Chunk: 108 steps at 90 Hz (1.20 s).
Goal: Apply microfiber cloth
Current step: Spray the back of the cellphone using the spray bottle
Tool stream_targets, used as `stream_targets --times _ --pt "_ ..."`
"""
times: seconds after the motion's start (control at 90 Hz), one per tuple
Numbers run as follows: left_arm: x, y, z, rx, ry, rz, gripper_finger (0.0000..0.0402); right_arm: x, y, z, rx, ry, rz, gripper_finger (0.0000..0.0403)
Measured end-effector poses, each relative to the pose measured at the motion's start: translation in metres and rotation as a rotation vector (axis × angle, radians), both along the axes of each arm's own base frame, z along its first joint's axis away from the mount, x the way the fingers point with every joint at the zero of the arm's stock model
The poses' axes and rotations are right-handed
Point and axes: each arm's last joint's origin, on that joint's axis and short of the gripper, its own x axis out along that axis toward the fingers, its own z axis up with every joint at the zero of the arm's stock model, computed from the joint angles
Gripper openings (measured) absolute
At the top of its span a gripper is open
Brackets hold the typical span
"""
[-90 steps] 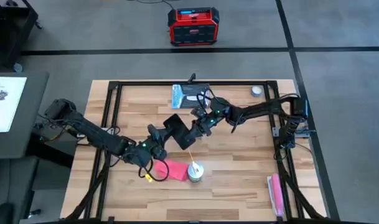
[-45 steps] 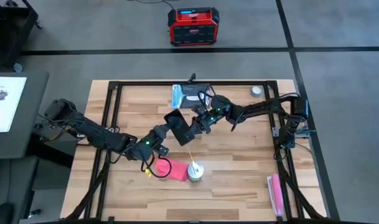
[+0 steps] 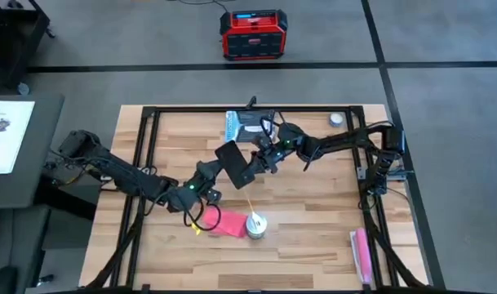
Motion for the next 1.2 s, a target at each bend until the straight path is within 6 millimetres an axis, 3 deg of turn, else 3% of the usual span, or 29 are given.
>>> stream_targets --times 0.267,0.511,1.022,1.2 --pt "-0.007 -0.013 -0.002 0.029 0.024 -0.006 0.0138 -0.003 -0.011 0.003 -0.019 -0.033 0.01 0.0017" --pt "-0.013 -0.022 0.006 -0.066 -0.098 -0.045 0.0138 -0.01 -0.032 0.008 -0.027 -0.072 -0.019 0.0017" --pt "0.004 0.022 0.009 -0.478 -0.58 0.12 0.0136 -0.017 -0.06 -0.004 -0.321 -0.139 -0.119 0.0017" --pt "0.006 0.022 0.012 -0.654 -0.767 0.11 0.0133 -0.02 -0.069 -0.009 -0.465 -0.162 -0.162 0.0017"
